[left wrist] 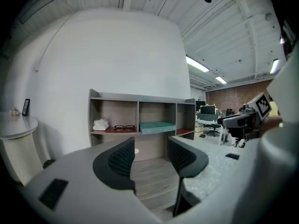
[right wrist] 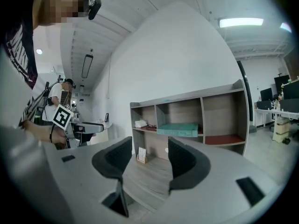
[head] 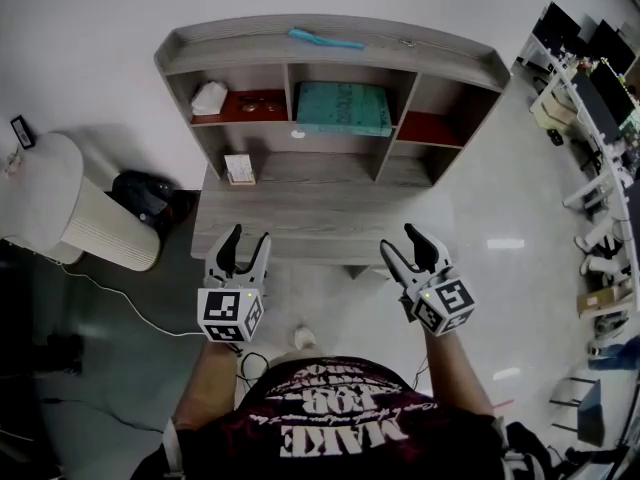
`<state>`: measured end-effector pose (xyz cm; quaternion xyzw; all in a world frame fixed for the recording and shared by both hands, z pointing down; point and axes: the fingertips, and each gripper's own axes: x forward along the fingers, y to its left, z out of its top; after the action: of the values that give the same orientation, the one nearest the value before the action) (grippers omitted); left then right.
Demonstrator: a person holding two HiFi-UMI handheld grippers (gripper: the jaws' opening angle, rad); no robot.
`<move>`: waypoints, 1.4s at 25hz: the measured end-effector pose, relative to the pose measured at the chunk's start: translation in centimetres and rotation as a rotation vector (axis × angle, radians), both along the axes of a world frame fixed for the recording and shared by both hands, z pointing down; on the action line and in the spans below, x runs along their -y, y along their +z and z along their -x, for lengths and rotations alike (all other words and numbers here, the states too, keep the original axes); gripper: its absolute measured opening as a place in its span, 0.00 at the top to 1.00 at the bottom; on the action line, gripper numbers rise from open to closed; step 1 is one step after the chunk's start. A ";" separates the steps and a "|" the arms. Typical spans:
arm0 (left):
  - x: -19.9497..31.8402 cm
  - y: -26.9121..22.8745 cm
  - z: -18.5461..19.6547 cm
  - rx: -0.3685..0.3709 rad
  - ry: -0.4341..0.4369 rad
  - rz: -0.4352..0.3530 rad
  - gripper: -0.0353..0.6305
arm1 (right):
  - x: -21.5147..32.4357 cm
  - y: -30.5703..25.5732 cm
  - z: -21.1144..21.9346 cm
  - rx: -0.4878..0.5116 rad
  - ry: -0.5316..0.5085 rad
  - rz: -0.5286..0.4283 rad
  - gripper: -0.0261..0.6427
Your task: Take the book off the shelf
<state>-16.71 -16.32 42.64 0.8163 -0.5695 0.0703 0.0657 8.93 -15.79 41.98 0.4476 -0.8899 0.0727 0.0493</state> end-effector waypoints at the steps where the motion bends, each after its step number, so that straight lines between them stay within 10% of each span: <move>1: 0.6 0.1 0.3 -0.003 0.002 0.005 0.64 | 0.5 -0.1 0.3 -0.004 0.002 0.000 0.61; 35: 7.7 1.4 3.7 -0.069 0.025 0.031 0.64 | 7.1 0.7 4.0 0.008 0.022 0.045 0.61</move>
<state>-20.37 -24.02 44.05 0.8242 -0.5555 0.0518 0.0968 4.97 -22.86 42.71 0.4557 -0.8833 0.0952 0.0548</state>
